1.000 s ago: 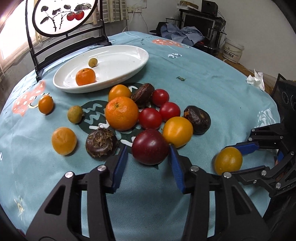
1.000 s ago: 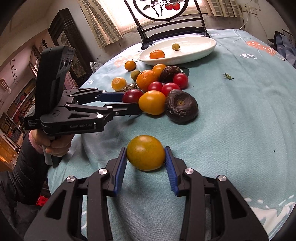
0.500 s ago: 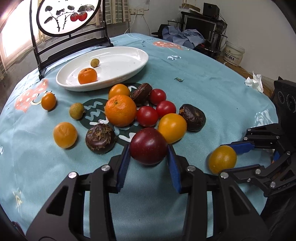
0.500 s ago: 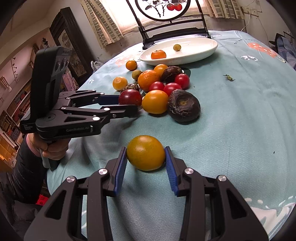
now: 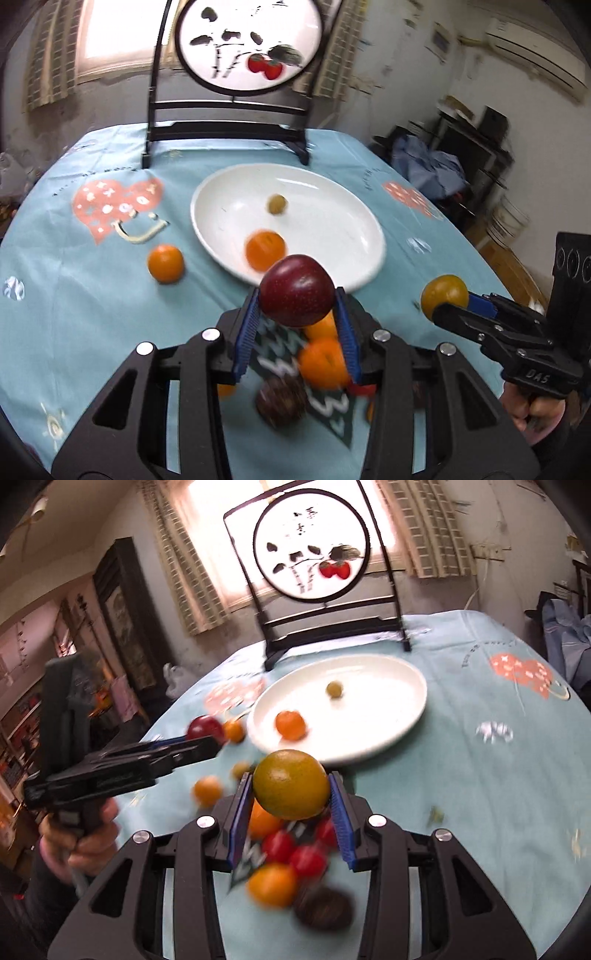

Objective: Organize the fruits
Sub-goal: 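Lower both held fruits onto the white plate and open both tools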

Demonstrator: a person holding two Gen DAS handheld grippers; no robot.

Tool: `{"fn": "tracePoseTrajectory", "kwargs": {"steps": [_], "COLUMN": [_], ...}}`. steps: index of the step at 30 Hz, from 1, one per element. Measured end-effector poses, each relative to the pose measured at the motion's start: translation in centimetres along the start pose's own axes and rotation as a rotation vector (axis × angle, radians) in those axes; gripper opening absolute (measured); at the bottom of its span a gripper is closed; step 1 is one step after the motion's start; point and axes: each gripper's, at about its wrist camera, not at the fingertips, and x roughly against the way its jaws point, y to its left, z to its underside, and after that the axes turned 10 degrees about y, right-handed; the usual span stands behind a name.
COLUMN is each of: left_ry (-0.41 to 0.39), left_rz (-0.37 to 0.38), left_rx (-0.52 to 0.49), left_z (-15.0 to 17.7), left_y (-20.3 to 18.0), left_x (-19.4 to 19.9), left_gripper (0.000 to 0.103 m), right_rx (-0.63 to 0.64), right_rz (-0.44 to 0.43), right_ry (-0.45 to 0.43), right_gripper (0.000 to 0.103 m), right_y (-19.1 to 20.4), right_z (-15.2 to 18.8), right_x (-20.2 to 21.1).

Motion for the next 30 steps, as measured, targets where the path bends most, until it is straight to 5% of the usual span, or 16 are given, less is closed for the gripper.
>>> {"fn": "tracePoseTrajectory", "kwargs": {"steps": [9,16,17,20,26,30], "left_ry": [0.102,0.169,0.164,0.108,0.029,0.045], "left_rz": [-0.142,-0.191,-0.198,-0.220,-0.228,-0.186], "left_rx": [0.050,0.038,0.041,0.048,0.039,0.067], "left_z": [-7.1,-8.0,-8.0,-7.7,-4.4,0.1], "left_y": [3.3,3.8,3.8,3.4,2.5,2.7], "left_x": [-6.5,-10.1,-10.2,-8.7,-2.8,0.1], "left_gripper": [0.041,0.042,0.044,0.072,0.092,0.096], "right_rx": [-0.043,-0.031,-0.033,-0.052,-0.034,-0.027], "right_rz": [0.063,0.084,0.082,0.051,0.024,-0.003], "right_ry": [0.114,0.168,0.168,0.147,0.086,0.115], "right_gripper": [0.041,0.043,0.047,0.052,0.053,0.054], "right_y": [-3.6,-4.2,-4.1,-4.1,-3.3,-3.0], "right_z": [-5.3,-5.7,-5.7,-5.8,-4.2,-0.7], "right_x": [-7.4,-9.7,-9.6,-8.4,-4.7,-3.0]}}
